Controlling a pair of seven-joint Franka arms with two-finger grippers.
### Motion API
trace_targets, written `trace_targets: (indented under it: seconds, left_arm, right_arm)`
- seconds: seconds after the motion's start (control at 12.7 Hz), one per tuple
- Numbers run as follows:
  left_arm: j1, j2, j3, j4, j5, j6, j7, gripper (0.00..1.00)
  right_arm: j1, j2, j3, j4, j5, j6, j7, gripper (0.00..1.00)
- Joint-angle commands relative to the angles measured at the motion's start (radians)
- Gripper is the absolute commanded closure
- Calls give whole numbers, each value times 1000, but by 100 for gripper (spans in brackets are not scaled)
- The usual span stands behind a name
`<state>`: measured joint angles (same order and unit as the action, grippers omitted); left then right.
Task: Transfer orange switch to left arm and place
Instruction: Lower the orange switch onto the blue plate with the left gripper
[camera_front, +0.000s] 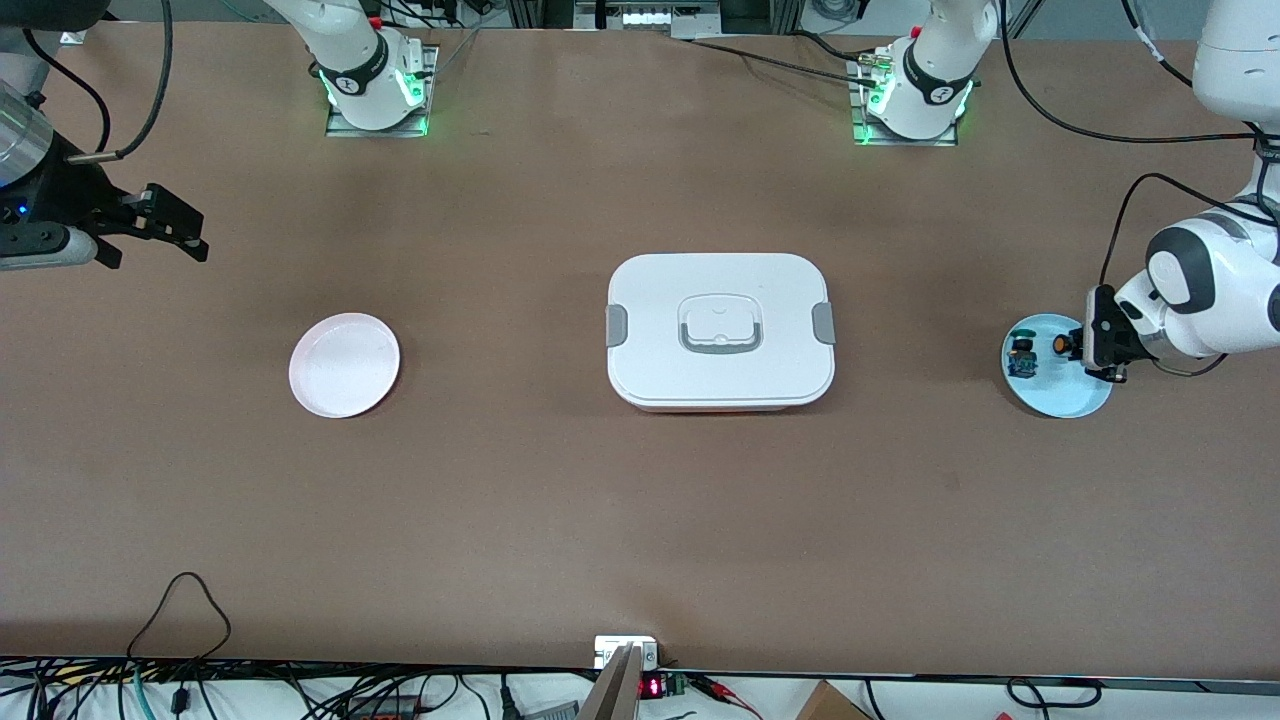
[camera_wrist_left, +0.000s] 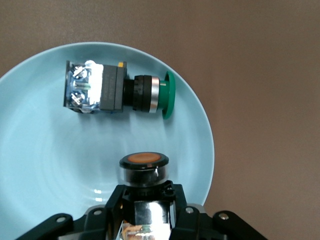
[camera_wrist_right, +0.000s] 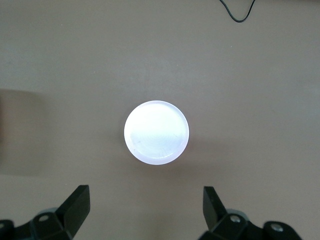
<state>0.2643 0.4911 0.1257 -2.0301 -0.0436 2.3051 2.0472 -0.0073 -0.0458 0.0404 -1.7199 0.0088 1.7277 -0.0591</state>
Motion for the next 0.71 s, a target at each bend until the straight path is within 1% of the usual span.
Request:
trace_targets:
  seconds: [0.0, 0.08, 0.16, 0.24, 0.32, 0.4, 0.63]
  left_arm:
    - [15, -5, -21, -12, -24, 17, 22, 100]
    - [15, -5, -29, -12, -24, 20, 22, 100]
    - [15, -5, -29, -12, -24, 33, 22, 93]
    - [15, -5, -31, -12, -33, 40, 21, 59]
    - [16, -5, -31, -10, -68, 40, 21, 1]
    - [18, -8, -31, -10, -94, 39, 22, 0]
    - [16, -25, -31, -4, -97, 30, 21, 0]
  right_arm:
    - [6, 3, -4, 9, 16, 1, 16, 0]
    - [6, 3, -4, 9, 16, 1, 16, 0]
    - [6, 3, -4, 9, 16, -2, 16, 0]
    - [6, 3, -4, 9, 16, 0, 16, 0]
    - [6, 3, -4, 9, 16, 3, 18, 0]
    - [6, 3, -4, 9, 16, 1, 18, 0]
    - [6, 3, -4, 9, 16, 3, 18, 0]
